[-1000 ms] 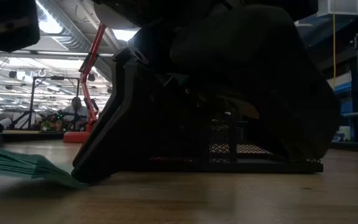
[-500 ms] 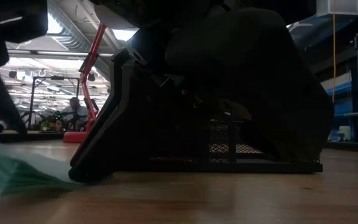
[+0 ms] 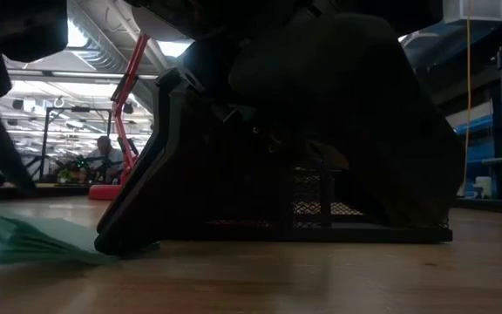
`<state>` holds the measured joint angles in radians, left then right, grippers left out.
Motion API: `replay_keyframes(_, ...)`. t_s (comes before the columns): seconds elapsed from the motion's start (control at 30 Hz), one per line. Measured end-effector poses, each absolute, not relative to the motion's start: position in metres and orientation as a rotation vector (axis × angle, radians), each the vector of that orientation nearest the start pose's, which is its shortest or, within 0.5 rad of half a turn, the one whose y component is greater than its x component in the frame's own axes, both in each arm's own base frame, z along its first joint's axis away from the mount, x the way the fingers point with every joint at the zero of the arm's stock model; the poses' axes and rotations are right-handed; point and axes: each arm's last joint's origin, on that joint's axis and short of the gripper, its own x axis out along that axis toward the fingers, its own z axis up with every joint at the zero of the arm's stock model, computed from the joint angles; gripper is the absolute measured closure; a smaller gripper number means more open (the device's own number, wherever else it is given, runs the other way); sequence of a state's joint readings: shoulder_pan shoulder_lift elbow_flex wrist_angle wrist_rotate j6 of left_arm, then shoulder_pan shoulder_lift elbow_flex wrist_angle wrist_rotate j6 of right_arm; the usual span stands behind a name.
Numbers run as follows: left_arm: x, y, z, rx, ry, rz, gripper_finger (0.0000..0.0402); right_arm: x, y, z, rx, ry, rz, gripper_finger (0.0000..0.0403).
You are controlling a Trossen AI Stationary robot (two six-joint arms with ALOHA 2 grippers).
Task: Pick and place office supplies into organizer
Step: Put the blue sticky notes into the black desk organizer
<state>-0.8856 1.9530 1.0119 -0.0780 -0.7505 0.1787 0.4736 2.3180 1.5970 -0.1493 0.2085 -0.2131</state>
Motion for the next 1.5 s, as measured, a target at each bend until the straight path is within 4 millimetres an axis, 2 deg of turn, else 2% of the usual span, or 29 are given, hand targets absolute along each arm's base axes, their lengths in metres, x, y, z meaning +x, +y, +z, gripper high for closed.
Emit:
replay_keyframes(0.47, 0.241, -0.265, 0.110, 0.909, 0.696, -0.204, 0.0392, 0.434, 0.216, 0.107, -0.492, 0.797, 0.337, 0.0324)
replay_keyframes(0.77, 0.241, -0.266, 0.110, 0.816, 0.699, -0.172, 0.0397, 0.434, 0.216, 0.110, -0.490, 0.791, 0.338, 0.0324)
replay_keyframes(0.93, 0.240, -0.267, 0.114, 0.752, 0.694, -0.155, 0.0397, 0.432, 0.223, 0.121, -0.500, 0.802, 0.354, 0.0324)
replay_keyframes(1.07, 0.243, -0.273, 0.130, 0.697, 0.665, -0.176, 0.0396, 0.429, 0.229, 0.142, -0.478, 0.795, 0.355, 0.0324)
replay_keyframes(1.17, 0.247, -0.278, 0.142, 0.659, 0.645, -0.180, 0.0397, 0.423, 0.234, 0.145, -0.469, 0.833, 0.357, 0.0324)
replay_keyframes(1.23, 0.250, -0.279, 0.150, 0.611, 0.634, -0.165, 0.0397, 0.416, 0.238, 0.150, -0.460, 0.859, 0.358, 0.0324)
replay_keyframes(1.37, 0.256, -0.281, 0.167, 0.512, 0.616, -0.149, 0.0397, 0.402, 0.246, 0.176, -0.422, 0.852, 0.354, 0.0324)
replay_keyframes(1.5, 0.266, -0.281, 0.180, 0.511, 0.604, -0.140, 0.0397, 0.385, 0.248, 0.196, -0.404, 0.894, 0.352, 0.0324)
